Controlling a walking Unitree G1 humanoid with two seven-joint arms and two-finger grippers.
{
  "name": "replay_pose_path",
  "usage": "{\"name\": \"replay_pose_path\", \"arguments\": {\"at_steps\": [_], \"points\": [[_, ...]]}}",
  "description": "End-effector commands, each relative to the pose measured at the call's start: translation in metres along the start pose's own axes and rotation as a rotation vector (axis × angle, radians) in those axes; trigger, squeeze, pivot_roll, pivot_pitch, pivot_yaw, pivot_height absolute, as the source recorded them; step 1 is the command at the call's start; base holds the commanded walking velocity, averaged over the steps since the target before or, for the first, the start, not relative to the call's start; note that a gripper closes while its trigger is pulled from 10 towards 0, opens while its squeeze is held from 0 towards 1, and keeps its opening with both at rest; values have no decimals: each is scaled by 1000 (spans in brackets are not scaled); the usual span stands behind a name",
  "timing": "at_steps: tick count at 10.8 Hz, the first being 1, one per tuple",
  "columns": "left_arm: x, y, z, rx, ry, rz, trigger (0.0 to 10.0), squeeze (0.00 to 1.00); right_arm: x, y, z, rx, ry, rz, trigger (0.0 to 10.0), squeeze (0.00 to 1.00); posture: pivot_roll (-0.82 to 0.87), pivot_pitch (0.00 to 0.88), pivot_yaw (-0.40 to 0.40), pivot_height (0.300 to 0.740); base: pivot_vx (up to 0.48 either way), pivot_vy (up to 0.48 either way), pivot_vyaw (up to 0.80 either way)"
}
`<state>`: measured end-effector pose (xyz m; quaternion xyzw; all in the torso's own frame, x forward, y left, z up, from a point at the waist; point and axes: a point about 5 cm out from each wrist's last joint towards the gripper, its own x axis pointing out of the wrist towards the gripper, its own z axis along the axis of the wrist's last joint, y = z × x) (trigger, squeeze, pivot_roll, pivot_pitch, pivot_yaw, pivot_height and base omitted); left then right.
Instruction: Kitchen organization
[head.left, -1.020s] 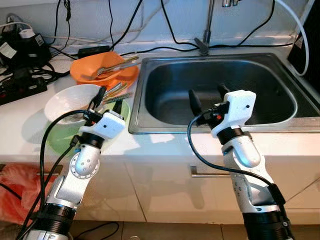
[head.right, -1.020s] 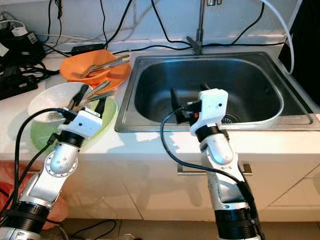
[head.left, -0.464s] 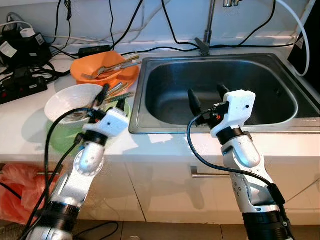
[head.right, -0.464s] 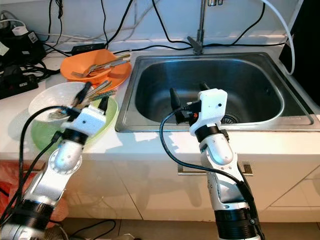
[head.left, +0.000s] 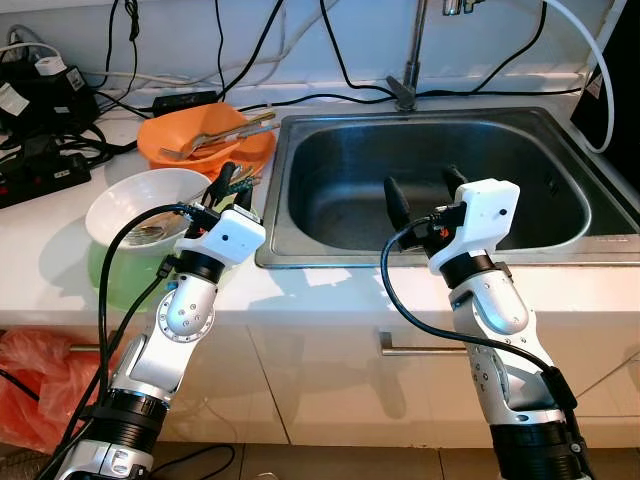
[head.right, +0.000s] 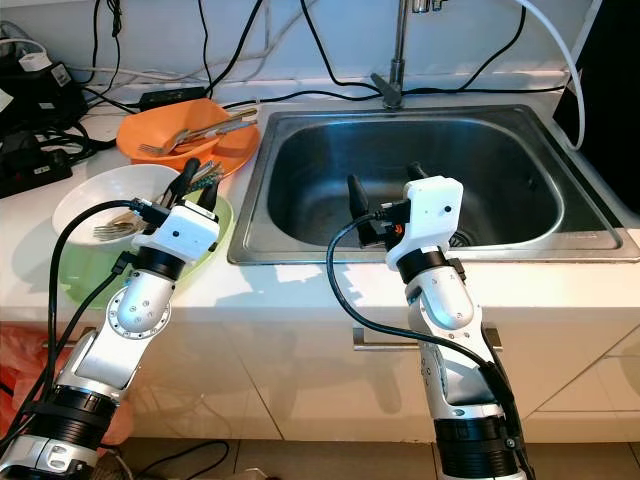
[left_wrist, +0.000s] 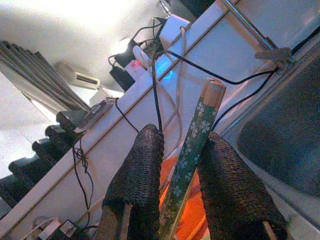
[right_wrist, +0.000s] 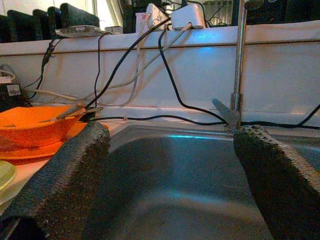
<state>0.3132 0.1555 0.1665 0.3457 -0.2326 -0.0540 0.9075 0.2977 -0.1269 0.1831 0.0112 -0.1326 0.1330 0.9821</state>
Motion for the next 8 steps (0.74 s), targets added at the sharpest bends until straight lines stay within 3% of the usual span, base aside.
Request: {"name": "replay_pose_path", "arguments": {"at_steps": [1,4,8], "points": [[4,2,0,-5,-1,5,0,0,1,1,2,2,-3,8,10000,0,81,0,67,740,0,0,0],[7,5,6,10,-26,7,0,0,1,2,1,4,-1,4,10000,0,87,0,74,740,0,0,0],[14,18,26,145,-128,41,0,0,0,3,-2,15,4,-4,10000,0,96,0,85,740,0,0,0]]}}
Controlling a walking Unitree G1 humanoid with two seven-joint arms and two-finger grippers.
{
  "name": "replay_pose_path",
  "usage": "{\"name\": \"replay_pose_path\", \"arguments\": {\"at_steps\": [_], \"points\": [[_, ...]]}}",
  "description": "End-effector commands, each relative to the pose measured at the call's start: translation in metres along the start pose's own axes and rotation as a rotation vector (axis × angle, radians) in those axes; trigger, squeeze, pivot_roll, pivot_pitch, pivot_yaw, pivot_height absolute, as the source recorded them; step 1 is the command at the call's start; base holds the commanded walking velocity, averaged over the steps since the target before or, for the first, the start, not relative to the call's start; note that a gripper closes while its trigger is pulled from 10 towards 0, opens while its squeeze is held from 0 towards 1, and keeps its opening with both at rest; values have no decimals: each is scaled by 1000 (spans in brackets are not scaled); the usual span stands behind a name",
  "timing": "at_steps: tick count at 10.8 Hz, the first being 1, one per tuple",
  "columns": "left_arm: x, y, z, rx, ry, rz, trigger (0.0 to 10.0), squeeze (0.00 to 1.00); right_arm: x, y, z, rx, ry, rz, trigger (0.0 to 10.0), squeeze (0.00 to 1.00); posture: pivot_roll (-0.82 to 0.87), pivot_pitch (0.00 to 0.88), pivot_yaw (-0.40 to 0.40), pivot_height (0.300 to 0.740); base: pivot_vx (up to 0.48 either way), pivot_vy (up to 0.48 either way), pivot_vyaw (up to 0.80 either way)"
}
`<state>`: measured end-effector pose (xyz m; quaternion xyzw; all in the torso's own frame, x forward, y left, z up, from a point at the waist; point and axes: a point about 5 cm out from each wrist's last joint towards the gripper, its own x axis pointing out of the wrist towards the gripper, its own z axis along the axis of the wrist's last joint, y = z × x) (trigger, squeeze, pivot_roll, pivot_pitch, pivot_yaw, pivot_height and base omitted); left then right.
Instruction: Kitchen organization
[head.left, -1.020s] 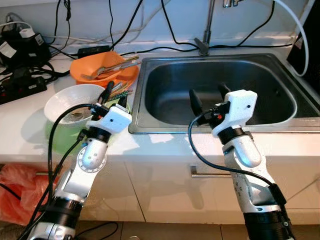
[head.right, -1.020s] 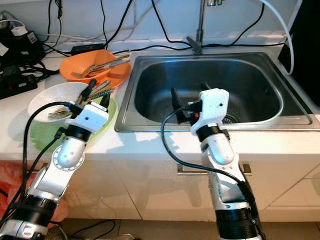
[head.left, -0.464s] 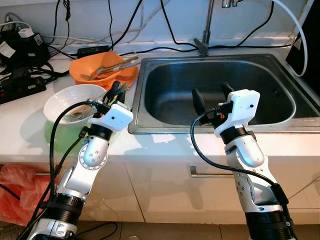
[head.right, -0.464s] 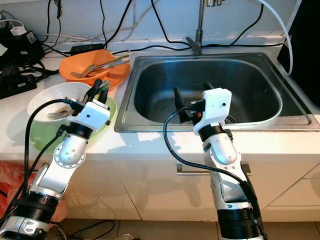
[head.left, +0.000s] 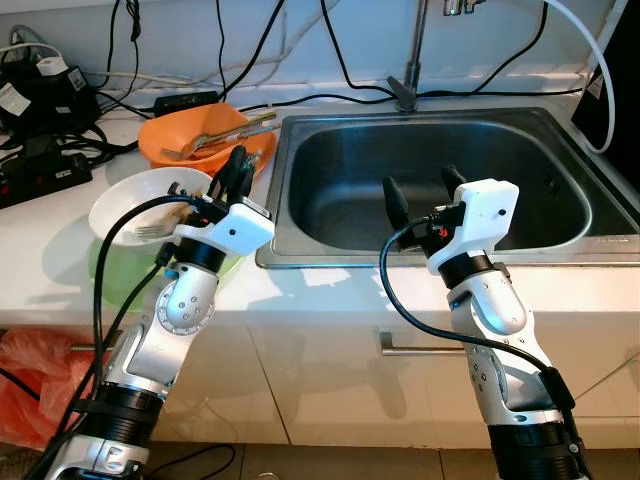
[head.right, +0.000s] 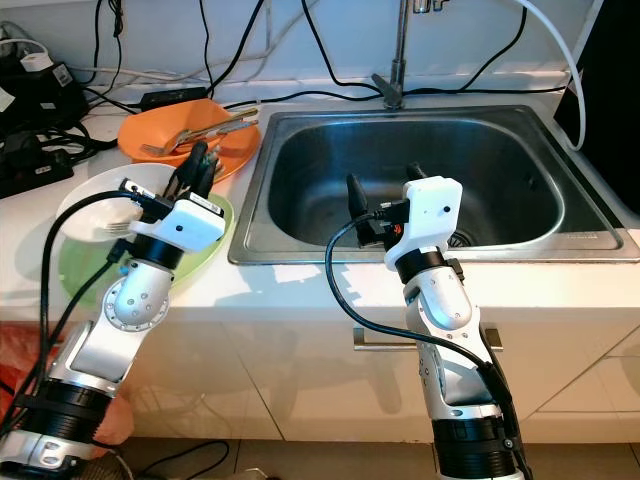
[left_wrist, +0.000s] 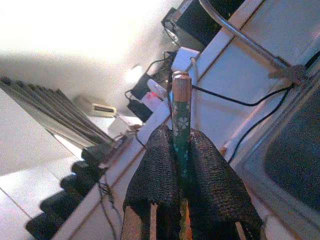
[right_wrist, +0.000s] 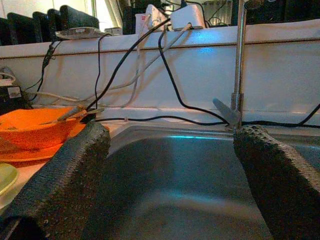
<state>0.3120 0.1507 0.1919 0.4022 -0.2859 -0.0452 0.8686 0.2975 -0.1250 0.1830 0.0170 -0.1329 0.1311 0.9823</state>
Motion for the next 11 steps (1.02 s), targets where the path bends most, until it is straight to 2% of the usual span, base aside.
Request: {"name": "replay_pose_path", "arguments": {"at_steps": [1,3,6,8,9,10,11], "points": [[5,9,4,37,-17,35,0,0,0,1,-1,3,6,1,10000,0,96,0,84,740,0,0,0],[6,13,3,68,-15,49,0,0,1,-1,-1,0,6,-1,10000,0,98,0,82,740,0,0,0],[13,21,15,114,-76,83,0,0,3,-1,-1,1,2,3,10000,0,103,0,80,740,0,0,0],[24,26,33,42,-151,108,0,0,3,-1,-1,0,0,2,10000,0,100,0,81,740,0,0,0],[37,34,52,-89,-220,135,3216,0,3,-1,-1,-1,-1,2,10000,0,99,0,80,740,0,0,0],[44,36,62,-162,-265,133,3333,0,3,-2,-1,-1,-1,2,10000,0,96,0,74,740,0,0,0],[47,36,65,-215,-296,128,6157,0,3,-2,-1,-2,0,3,10000,0,96,0,74,740,0,0,0]]}}
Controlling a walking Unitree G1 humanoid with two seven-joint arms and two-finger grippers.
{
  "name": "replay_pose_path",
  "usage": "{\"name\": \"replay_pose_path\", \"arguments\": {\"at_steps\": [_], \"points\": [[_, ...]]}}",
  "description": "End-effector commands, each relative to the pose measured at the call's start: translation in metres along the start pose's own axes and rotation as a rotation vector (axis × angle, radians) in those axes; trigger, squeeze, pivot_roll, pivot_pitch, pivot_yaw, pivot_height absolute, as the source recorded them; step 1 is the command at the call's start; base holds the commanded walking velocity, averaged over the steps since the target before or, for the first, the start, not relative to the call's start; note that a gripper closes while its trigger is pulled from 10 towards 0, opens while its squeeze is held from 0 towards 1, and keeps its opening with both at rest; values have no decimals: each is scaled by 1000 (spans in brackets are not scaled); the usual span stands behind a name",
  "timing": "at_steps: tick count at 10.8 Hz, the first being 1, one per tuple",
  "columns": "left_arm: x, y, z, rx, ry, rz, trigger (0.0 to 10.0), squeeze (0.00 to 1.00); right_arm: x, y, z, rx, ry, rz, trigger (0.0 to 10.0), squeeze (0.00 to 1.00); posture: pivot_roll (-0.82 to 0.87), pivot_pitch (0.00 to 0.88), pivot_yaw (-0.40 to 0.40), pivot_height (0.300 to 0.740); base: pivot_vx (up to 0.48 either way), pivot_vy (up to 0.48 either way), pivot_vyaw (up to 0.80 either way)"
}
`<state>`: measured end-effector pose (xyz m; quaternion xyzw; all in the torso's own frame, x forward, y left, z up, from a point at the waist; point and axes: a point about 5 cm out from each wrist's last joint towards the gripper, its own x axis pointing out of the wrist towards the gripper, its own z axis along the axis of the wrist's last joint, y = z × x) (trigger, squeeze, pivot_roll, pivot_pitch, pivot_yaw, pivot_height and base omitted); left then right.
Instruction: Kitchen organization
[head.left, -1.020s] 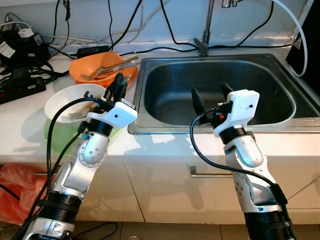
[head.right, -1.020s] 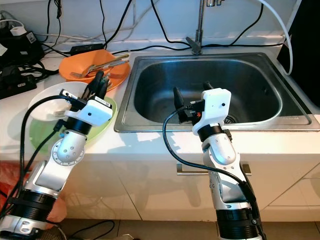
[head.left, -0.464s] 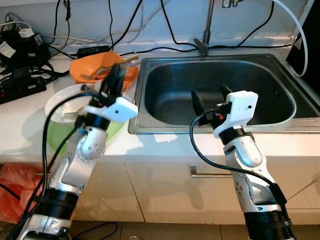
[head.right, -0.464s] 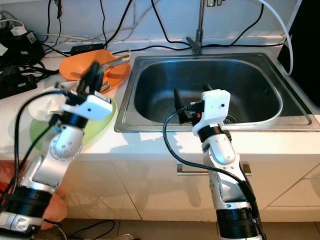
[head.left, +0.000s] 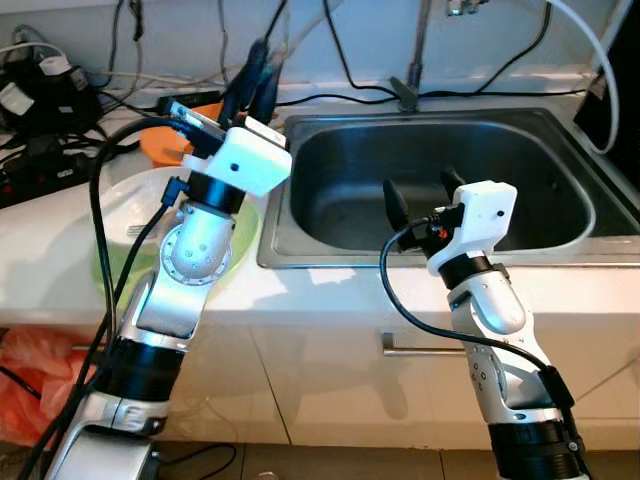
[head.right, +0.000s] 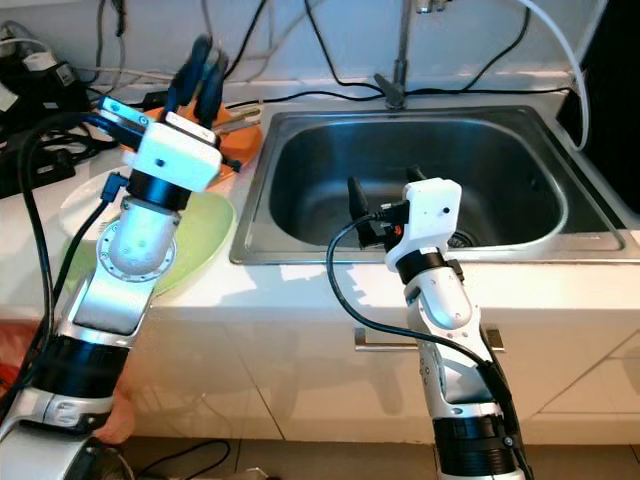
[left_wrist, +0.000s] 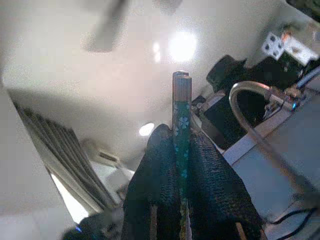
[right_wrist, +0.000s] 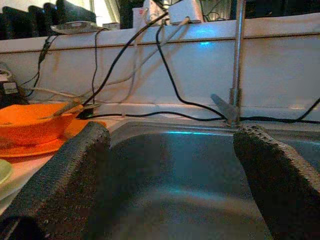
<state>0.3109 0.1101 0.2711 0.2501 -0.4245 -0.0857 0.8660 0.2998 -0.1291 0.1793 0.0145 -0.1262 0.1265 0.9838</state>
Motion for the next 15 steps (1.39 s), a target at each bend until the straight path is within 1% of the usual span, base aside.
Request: {"name": "replay_pose_path", "arguments": {"at_steps": [1,2,3,4,5,6,7,8,9,10,11,12,13,14,15], "points": [[17,5,13,-79,-59,11,9412,0,3,2,3,2,-16,9,10000,0,92,0,75,740,0,0,0],[24,4,19,-141,-79,25,9686,0,3,2,4,2,-18,6,10000,0,92,0,75,740,0,0,0],[34,6,24,-221,-89,44,9020,0,4,2,4,5,-19,5,10000,0,89,0,77,740,0,0,0],[42,9,26,-319,-81,88,8157,0,3,3,3,6,-19,5,10000,0,85,0,79,740,0,0,0],[48,13,14,-561,18,198,7608,0,3,3,4,7,-18,3,10000,0,83,0,81,740,0,0,0],[50,14,-3,-788,113,270,7176,0,3,3,4,8,-18,2,10000,0,78,0,81,740,0,0,0],[48,11,-8,-861,136,260,4941,0,3,3,4,8,-19,2,10000,0,76,0,81,740,0,0,0],[44,2,-13,-966,178,254,3137,0,2,3,4,10,-18,2,10000,0,76,0,82,740,0,0,0],[39,-3,-19,-1027,221,269,2941,0,2,3,4,12,-18,2,10000,0,76,0,83,740,0,0,0],[29,-12,-33,-1111,328,295,9294,0,1,4,4,15,-15,1,10000,0,77,0,84,740,0,0,0],[20,-19,-43,-1112,385,287,10000,0,1,4,3,17,-13,-1,10000,0,77,0,85,740,0,0,0],[12,-25,-52,-1133,433,291,10000,0,1,3,3,18,-11,-1,10000,0,76,0,89,740,0,0,0],[1,-30,-62,-1209,488,353,10000,0,1,4,2,18,-9,0,10000,0,71,0,88,740,0,0,0],[-11,-35,-73,-1362,555,442,10000,0,0,4,2,17,-7,1,10000,0,71,0,84,740,0,0,0],[-16,-37,-77,-1385,579,465,10000,0,0,3,2,16,-5,2,10000,0,72,0,74,740,0,0,0]]}}
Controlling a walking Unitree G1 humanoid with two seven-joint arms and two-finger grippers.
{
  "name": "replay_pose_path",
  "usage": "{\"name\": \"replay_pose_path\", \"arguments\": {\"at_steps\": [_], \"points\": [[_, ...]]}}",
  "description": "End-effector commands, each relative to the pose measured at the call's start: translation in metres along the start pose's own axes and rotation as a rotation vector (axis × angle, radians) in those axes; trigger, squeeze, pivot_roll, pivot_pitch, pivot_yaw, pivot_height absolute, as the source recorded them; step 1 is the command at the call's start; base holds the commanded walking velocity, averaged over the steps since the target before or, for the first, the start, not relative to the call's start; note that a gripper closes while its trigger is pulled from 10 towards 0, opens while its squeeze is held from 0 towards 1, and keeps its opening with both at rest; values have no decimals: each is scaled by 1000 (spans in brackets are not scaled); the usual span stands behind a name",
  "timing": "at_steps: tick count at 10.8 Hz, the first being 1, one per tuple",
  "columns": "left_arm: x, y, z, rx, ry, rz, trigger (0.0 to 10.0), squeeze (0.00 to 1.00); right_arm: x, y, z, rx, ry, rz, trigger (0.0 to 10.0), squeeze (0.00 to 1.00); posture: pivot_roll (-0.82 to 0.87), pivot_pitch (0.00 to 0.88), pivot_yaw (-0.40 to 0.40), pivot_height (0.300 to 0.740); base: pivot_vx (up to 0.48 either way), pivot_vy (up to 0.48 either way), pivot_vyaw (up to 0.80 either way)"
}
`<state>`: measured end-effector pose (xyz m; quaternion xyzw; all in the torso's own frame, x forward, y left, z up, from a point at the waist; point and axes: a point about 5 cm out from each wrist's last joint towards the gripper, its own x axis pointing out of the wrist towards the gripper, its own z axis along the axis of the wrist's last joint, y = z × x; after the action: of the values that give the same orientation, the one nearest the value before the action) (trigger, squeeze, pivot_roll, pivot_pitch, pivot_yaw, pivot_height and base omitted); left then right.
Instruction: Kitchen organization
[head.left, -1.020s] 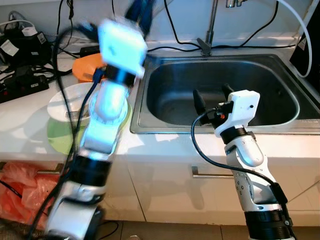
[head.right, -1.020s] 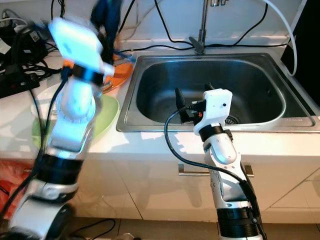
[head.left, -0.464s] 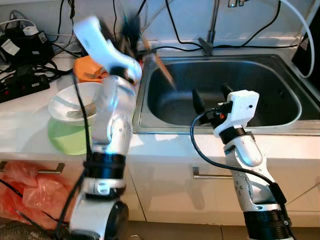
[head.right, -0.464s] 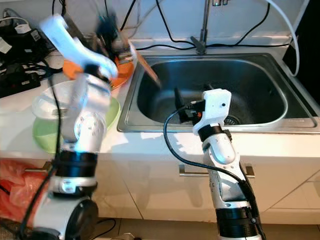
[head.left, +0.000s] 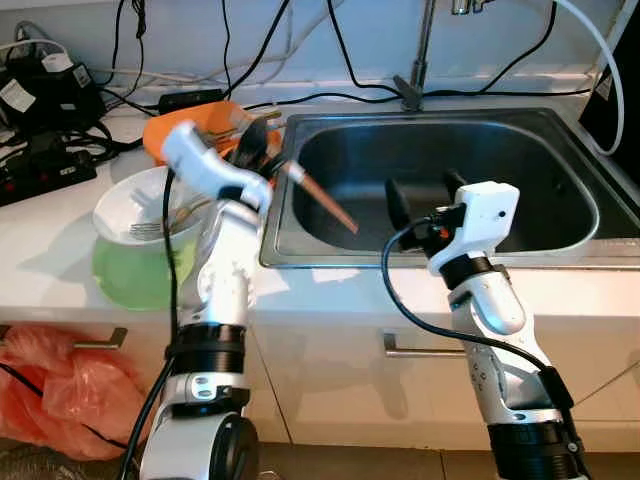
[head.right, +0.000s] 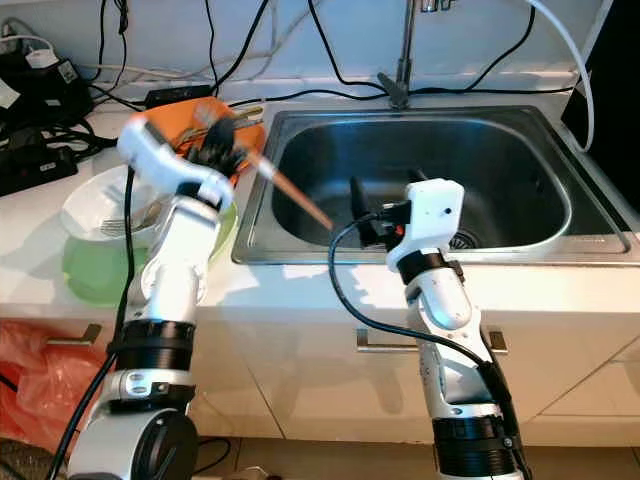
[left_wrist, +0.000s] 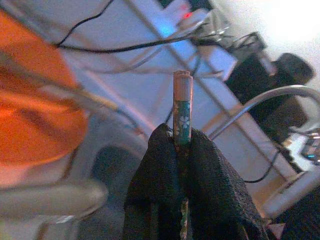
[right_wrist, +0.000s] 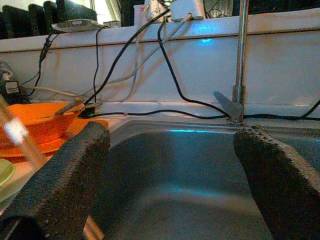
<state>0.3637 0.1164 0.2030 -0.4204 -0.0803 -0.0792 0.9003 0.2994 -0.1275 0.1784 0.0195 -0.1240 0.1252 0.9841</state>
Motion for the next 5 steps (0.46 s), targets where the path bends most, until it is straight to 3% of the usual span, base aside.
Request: {"name": "replay_pose_path", "arguments": {"at_steps": [1,3,5], "points": [[-2,5,-7,-43,24,31,10000,0,-1,2,3,5,-6,8,10000,0,70,0,77,740,0,0,0],[-1,10,-9,-143,30,61,10000,0,0,3,3,23,-1,16,10000,0,73,0,79,740,0,0,0],[5,5,-3,-143,8,45,10000,0,0,5,3,34,0,21,10000,0,78,0,77,740,0,0,0]]}}
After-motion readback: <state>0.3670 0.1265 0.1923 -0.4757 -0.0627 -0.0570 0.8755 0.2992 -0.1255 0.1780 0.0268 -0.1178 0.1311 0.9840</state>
